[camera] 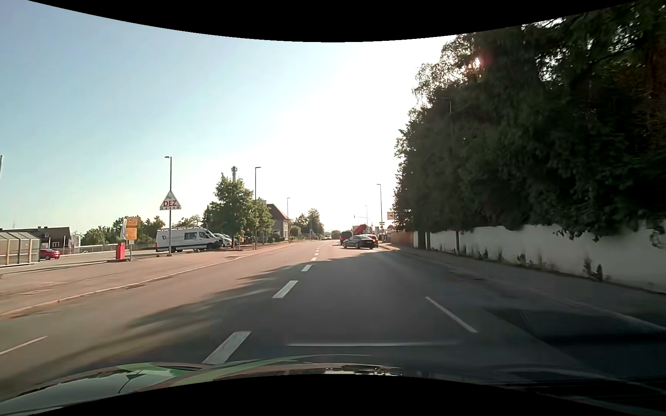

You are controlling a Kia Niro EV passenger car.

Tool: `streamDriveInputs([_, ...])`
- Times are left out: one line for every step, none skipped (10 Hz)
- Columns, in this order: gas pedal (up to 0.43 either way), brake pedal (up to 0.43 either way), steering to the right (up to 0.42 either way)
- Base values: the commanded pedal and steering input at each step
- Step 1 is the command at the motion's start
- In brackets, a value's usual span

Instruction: Follow the waypoints while adhering to traffic rules and regulations

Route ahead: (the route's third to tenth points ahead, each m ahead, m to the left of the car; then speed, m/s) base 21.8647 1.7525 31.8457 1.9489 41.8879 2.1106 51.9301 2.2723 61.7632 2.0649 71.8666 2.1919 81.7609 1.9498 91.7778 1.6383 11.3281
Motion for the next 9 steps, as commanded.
streamDriveInputs([0.0,0.043,-0.007])
streamDriveInputs([0.0,0.055,-0.008])
streamDriveInputs([0.0,0.055,-0.007])
streamDriveInputs([0.0,0.055,-0.007])
streamDriveInputs([0.0,0.055,-0.007])
streamDriveInputs([0.0,0.055,-0.007])
streamDriveInputs([0.0,0.024,-0.007])
streamDriveInputs([0.0,0.0,-0.008])
streamDriveInputs([0.0,0.0,-0.007])
